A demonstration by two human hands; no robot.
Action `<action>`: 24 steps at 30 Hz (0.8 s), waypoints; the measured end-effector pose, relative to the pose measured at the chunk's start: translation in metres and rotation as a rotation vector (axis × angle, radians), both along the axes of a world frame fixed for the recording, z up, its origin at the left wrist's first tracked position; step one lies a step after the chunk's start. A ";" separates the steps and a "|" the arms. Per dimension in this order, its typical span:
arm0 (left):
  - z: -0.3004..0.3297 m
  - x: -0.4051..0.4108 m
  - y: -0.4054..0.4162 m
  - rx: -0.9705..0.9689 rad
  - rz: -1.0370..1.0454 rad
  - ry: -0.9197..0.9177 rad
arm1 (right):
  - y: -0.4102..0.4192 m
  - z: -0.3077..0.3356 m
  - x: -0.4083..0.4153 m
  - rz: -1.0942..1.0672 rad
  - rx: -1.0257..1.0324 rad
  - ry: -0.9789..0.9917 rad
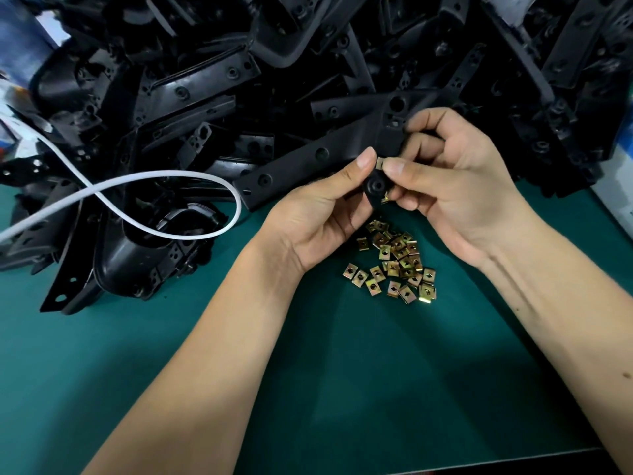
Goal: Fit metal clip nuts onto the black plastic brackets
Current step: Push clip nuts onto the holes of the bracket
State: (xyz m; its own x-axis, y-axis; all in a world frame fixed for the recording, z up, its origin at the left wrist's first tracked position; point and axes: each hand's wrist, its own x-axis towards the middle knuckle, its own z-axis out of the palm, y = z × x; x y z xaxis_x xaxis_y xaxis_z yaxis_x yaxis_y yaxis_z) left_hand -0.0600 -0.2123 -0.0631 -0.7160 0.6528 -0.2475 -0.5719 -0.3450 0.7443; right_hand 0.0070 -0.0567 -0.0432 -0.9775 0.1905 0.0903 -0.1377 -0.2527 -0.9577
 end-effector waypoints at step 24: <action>0.005 -0.018 -0.014 -0.075 0.302 0.065 | -0.003 -0.010 -0.001 0.150 1.437 0.018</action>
State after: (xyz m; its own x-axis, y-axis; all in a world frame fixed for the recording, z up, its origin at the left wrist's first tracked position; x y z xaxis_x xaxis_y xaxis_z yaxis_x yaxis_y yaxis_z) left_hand -0.0780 -0.2265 -0.0584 -0.8906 0.3897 -0.2344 -0.4024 -0.4350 0.8055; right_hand 0.0061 -0.0598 -0.0537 -0.9765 -0.1764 0.1243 -0.2115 0.8962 -0.3899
